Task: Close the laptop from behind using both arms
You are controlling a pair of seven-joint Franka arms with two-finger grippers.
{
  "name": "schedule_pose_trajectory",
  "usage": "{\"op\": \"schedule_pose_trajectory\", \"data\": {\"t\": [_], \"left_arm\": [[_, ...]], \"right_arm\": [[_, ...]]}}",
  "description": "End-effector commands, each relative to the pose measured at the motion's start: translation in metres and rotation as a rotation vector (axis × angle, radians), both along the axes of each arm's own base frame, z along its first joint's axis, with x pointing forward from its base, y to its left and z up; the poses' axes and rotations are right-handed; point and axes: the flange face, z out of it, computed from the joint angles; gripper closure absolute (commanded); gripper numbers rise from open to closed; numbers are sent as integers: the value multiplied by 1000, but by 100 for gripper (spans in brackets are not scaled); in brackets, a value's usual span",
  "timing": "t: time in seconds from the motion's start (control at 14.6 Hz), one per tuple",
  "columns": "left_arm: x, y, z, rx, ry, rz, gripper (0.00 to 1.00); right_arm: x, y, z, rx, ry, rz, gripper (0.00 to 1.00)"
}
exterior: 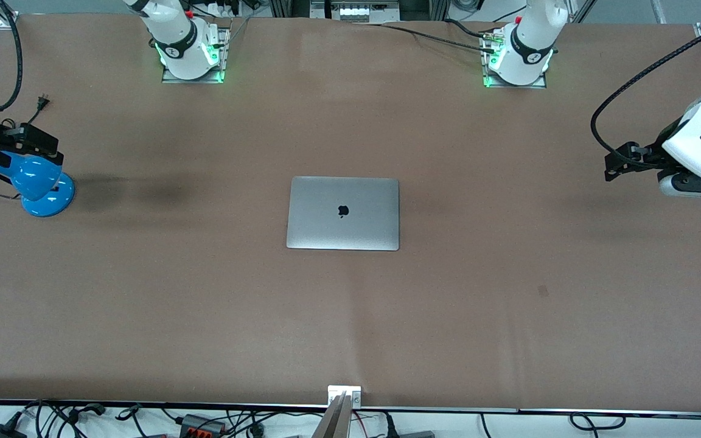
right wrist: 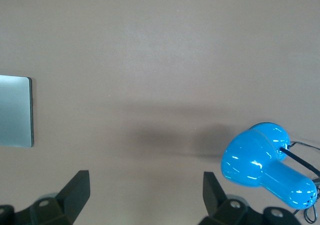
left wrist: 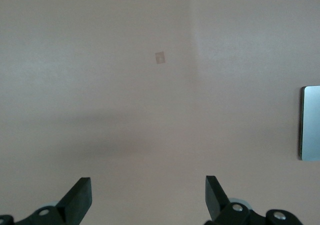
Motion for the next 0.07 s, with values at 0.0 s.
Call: {"op": "schedule_pose_trajectory", "data": {"t": [0.0], "left_arm": [[-5, 1, 5, -28, 0, -15, 0]], "right_arm": [[-7, 1, 2, 14, -11, -6, 0]]}}
